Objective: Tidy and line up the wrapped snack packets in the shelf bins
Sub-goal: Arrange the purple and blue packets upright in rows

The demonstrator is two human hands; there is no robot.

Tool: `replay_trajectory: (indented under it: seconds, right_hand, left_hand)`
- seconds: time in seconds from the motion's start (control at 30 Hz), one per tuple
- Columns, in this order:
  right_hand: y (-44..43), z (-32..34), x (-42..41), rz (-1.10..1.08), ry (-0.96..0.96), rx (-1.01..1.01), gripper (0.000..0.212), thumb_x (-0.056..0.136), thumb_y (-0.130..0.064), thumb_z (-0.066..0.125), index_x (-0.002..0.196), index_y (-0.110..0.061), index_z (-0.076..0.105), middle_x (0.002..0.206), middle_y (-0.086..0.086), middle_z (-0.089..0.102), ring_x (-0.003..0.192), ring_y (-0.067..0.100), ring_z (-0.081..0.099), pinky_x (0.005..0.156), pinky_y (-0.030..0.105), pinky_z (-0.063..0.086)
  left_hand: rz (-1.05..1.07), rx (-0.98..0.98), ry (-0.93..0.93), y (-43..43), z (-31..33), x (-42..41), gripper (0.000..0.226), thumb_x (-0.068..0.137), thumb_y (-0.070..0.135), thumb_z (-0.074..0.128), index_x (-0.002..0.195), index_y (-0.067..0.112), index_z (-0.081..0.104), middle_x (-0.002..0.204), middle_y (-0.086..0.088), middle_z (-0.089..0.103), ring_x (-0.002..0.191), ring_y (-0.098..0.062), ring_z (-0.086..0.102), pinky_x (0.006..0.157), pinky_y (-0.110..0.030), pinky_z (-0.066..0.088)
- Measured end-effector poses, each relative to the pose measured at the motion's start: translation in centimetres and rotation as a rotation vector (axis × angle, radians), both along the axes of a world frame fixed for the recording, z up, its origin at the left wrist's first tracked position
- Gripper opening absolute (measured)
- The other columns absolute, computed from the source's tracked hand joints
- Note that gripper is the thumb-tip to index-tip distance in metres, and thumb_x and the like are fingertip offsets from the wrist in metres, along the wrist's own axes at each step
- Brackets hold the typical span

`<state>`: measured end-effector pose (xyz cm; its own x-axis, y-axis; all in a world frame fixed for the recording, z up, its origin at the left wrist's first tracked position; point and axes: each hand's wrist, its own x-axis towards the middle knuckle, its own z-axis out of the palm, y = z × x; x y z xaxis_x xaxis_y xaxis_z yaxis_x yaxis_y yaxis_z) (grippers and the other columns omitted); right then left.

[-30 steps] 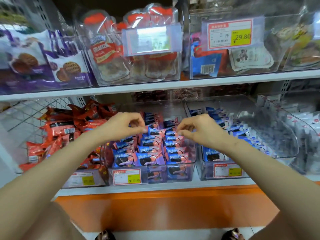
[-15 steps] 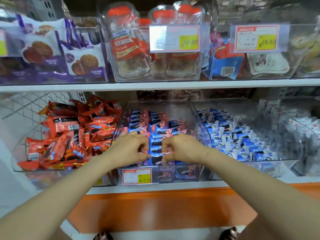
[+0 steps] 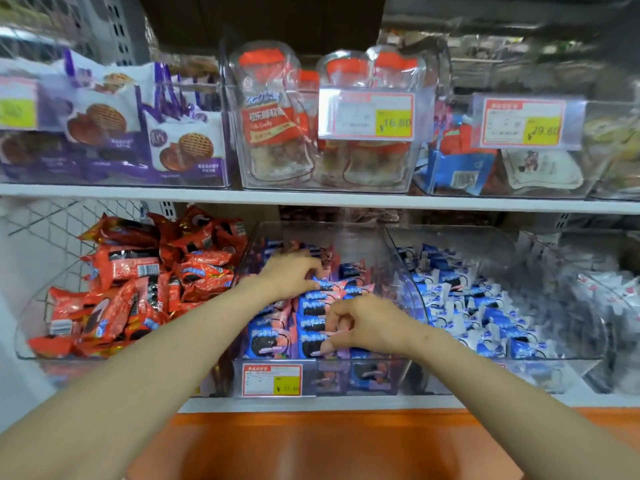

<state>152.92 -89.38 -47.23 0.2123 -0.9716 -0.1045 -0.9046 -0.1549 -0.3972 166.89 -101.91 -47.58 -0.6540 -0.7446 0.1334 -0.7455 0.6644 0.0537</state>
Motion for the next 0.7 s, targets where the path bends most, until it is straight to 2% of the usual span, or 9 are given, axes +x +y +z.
replay_trajectory:
  seconds: [0.07, 0.13, 0.2, 0.27, 0.33, 0.4, 0.5, 0.7]
  right_hand:
    - [-1.1, 0.7, -0.9, -0.075, -0.108, -0.082, 0.024, 0.075, -0.046, 0.073, 0.082, -0.023, 0.070, 0.074, -0.011, 0.066, 0.071, 0.006, 0.059, 0.070, 0.027, 0.048]
    - [-3.3, 1.3, -2.3, -0.172, -0.150, -0.237, 0.016, 0.081, -0.034, 0.071, 0.089, -0.020, 0.072, 0.077, -0.008, 0.065, 0.072, 0.010, 0.057, 0.072, 0.028, 0.046]
    - [-5.7, 1.7, -3.1, -0.202, -0.073, -0.266, 0.022, 0.087, -0.027, 0.065, 0.108, -0.018, 0.069, 0.098, 0.001, 0.068, 0.088, 0.018, 0.060, 0.079, 0.028, 0.044]
    - [-7.9, 1.5, -3.3, -0.148, 0.025, -0.214, 0.034, 0.091, -0.021, 0.059, 0.124, -0.017, 0.059, 0.122, 0.009, 0.060, 0.106, 0.025, 0.057, 0.085, 0.027, 0.042]
    - [-9.4, 1.1, -2.8, -0.096, 0.045, -0.178, 0.041, 0.091, -0.017, 0.059, 0.132, -0.017, 0.053, 0.131, 0.012, 0.053, 0.113, 0.028, 0.053, 0.090, 0.025, 0.038]
    - [-10.5, 0.6, -2.3, -0.087, 0.072, -0.166, 0.039, 0.091, -0.016, 0.059, 0.130, -0.016, 0.055, 0.131, 0.013, 0.053, 0.117, 0.027, 0.051, 0.093, 0.023, 0.035]
    - [-11.2, 0.3, -2.1, -0.140, 0.046, -0.181, 0.026, 0.089, -0.017, 0.062, 0.114, -0.011, 0.067, 0.125, 0.009, 0.060, 0.115, 0.023, 0.053, 0.090, 0.018, 0.035]
    - [-11.4, -0.2, -2.4, -0.197, 0.051, -0.142, 0.022, 0.089, -0.016, 0.062, 0.107, -0.007, 0.068, 0.123, 0.007, 0.061, 0.112, 0.022, 0.055, 0.081, 0.015, 0.035]
  left_hand:
    - [0.044, 0.007, 0.044, -0.4, -0.2, 0.2, 0.022, 0.088, 0.034, 0.061, 0.107, 0.024, 0.064, 0.115, 0.001, 0.059, 0.112, -0.018, 0.053, 0.088, -0.029, 0.039]
    - [0.070, -0.001, 0.079, -0.5, -0.5, 0.6, 0.020, 0.087, 0.032, 0.063, 0.106, 0.024, 0.066, 0.114, 0.001, 0.061, 0.110, -0.018, 0.054, 0.087, -0.029, 0.041]
    - [0.095, 0.033, 0.121, -0.6, -0.9, 0.9, 0.021, 0.087, 0.032, 0.064, 0.106, 0.024, 0.066, 0.112, 0.002, 0.062, 0.106, -0.019, 0.056, 0.085, -0.029, 0.043]
    - [0.128, 0.104, 0.179, -0.8, -1.1, 1.0, 0.020, 0.085, 0.031, 0.067, 0.104, 0.023, 0.068, 0.108, 0.003, 0.063, 0.103, -0.018, 0.058, 0.083, -0.029, 0.045]
    - [0.151, 0.144, 0.229, -1.0, -1.3, 1.0, 0.020, 0.083, 0.030, 0.070, 0.100, 0.022, 0.068, 0.111, 0.001, 0.062, 0.106, -0.019, 0.057, 0.085, -0.030, 0.045]
    - [0.172, 0.144, 0.245, -1.2, -1.5, 0.8, 0.019, 0.082, 0.030, 0.070, 0.099, 0.022, 0.067, 0.114, 0.002, 0.061, 0.108, -0.019, 0.055, 0.083, -0.027, 0.043]
    - [0.185, 0.132, 0.222, -1.4, -1.5, 0.7, 0.016, 0.085, 0.031, 0.067, 0.099, 0.023, 0.065, 0.116, 0.005, 0.059, 0.108, -0.018, 0.054, 0.077, -0.025, 0.037]
    - [0.157, 0.059, 0.139, -1.3, -1.0, 0.5, 0.021, 0.087, 0.035, 0.063, 0.105, 0.023, 0.062, 0.119, 0.003, 0.057, 0.111, -0.018, 0.052, 0.076, -0.024, 0.033]
